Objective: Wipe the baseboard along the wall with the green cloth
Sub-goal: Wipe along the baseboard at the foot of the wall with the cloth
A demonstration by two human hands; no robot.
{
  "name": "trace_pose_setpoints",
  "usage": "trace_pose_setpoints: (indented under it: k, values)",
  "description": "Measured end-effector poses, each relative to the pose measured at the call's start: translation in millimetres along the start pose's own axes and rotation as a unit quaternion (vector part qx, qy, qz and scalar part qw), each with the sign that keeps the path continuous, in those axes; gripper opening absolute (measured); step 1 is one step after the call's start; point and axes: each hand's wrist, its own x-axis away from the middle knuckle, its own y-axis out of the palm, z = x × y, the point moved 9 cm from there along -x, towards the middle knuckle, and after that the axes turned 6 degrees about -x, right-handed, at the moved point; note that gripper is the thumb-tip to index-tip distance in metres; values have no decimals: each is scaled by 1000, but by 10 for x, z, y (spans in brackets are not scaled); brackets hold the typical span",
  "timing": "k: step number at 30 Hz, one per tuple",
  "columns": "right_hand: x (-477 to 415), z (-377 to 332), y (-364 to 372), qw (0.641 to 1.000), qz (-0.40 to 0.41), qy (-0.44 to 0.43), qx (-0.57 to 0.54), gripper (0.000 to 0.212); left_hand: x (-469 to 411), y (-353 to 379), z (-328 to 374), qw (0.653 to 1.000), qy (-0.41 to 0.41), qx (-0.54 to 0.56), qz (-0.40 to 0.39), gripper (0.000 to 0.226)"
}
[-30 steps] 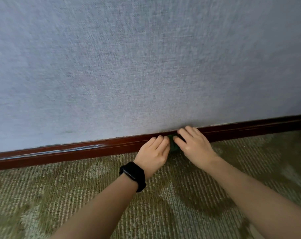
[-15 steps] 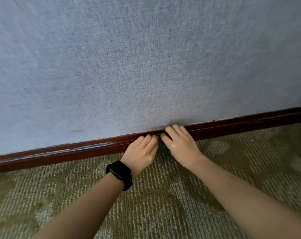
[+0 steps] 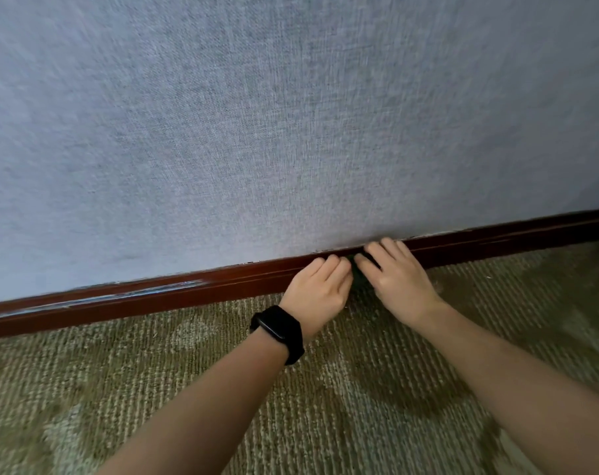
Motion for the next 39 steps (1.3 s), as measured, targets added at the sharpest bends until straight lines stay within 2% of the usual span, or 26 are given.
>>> trace_pose_setpoints:
  k: [2, 6, 10, 16, 22, 25, 30, 35, 39]
  values:
    - [-22, -61, 2, 1000, 7, 0, -20, 31, 57, 3, -44, 1000, 12, -6, -7, 29]
    - [-140, -341, 30, 998, 27, -41, -42, 11, 315, -18, -200, 999, 17, -27, -31, 33]
    - [-154, -360, 59, 998, 22, -42, -51, 18, 373, -47, -219, 998, 10, -49, -43, 32]
    - [85, 177, -78, 999, -9, -42, -14, 35, -132, -17, 125, 1000, 1, -18, -11, 33]
    - [188, 449, -116, 999, -7, -12, -30, 20, -362, 81, 287, 1000, -13, 11, 1, 31]
    - [129, 331, -80, 998, 4, -23, -51, 32, -277, 70, 222, 1000, 5, 2, 11, 31]
    - [19, 81, -19, 996, 30, -45, -71, 30, -24, 54, 73, 999, 23, -21, 9, 40]
    - [30, 117, -32, 996, 20, -62, -55, 32, -74, 30, 138, 1000, 15, -20, -9, 35]
    - [169, 392, -104, 998, 19, -52, -40, 17, -286, 31, 294, 1000, 8, -20, 1, 34]
